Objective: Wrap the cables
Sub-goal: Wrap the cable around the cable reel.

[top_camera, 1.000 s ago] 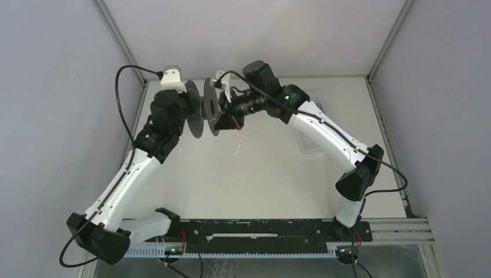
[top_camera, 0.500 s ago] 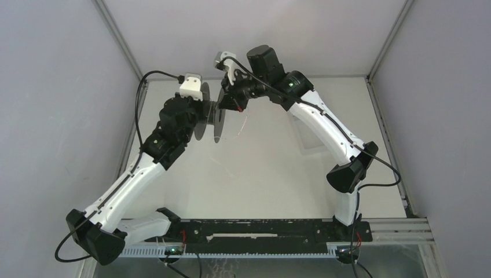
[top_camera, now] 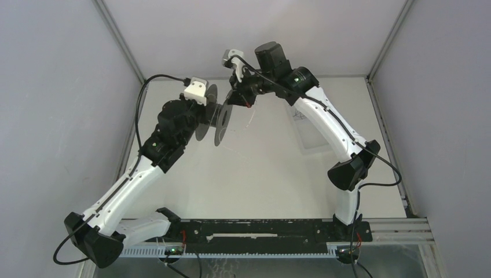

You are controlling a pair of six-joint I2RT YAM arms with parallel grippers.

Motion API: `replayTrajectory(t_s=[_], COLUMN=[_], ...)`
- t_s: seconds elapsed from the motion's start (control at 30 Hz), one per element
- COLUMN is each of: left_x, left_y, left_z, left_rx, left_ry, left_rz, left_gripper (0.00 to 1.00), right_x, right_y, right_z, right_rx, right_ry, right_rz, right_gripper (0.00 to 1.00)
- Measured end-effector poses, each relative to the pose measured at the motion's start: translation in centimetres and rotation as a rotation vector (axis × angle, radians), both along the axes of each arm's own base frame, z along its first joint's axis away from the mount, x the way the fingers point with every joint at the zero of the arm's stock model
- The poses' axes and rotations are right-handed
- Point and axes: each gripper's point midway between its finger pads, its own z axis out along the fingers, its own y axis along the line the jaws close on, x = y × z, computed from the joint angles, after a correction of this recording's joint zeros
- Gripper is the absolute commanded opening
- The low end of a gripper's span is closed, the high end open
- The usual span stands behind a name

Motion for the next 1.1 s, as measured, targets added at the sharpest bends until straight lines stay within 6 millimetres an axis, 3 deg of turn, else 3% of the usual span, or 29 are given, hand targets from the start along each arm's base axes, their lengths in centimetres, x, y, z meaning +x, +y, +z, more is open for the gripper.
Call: replayTrajectory(t_s=[0.73,0.93,1.1], left_x=[-0.8,-1.1,-1.3], left_y=[-2.0,-2.1,-1.9], left_z=[-0.4,-1.1,-2.0], left_rx=[-0.001,0.01,0.02], left_ry=[0.019,0.048,0.085], left_rz=[-0.122,-0.134,-0.132], left_gripper=[0.0,0.0,0.0], right_x=[3.6,5.4,6.6], right_y=[-4.0,-5.9,-7.2], right_z=[-1.8,-3.2,-5.8], right_rx=[-0.008,-0.027,-0.05], right_ry=[0.002,0.015,0.054], right_rz=[-0.01,-0.053,-0.082], right_gripper=[0.06,0.07,0.08])
